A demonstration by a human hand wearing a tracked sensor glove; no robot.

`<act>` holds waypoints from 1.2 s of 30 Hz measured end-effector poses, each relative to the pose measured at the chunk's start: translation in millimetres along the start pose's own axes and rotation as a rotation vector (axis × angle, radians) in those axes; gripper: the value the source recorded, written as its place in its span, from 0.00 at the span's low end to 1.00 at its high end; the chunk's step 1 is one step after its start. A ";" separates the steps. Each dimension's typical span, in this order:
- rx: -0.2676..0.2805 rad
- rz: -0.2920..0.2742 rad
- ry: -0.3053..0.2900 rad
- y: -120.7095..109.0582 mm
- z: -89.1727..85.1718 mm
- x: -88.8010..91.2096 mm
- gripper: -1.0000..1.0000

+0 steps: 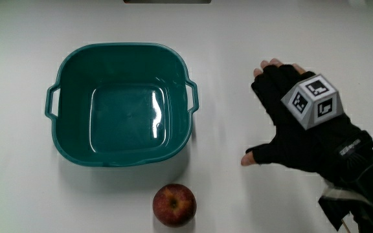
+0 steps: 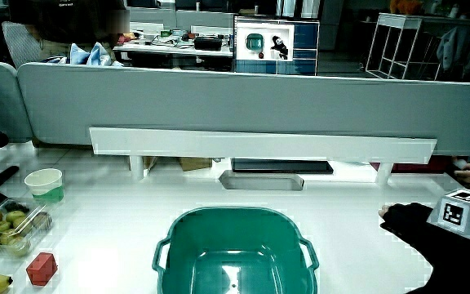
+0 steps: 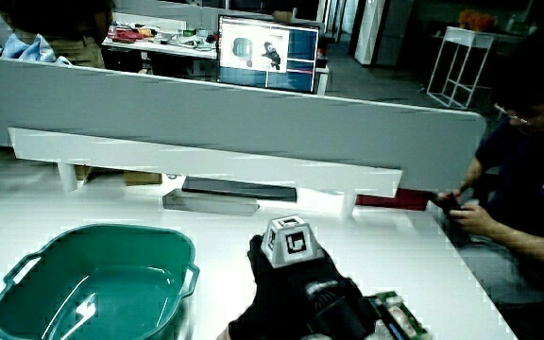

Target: Pick apple from desk

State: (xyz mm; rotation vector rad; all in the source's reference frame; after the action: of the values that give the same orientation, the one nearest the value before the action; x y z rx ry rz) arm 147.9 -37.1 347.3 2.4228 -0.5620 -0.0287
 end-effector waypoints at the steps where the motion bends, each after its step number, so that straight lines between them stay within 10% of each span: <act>1: -0.003 0.009 -0.006 -0.5 -2.0 -2.0 0.50; 36: -0.143 0.293 -0.024 -3.3 -48.5 -95.8 0.50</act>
State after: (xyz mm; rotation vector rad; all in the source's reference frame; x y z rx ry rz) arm 69.8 32.2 372.5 2.1843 -0.8896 0.0246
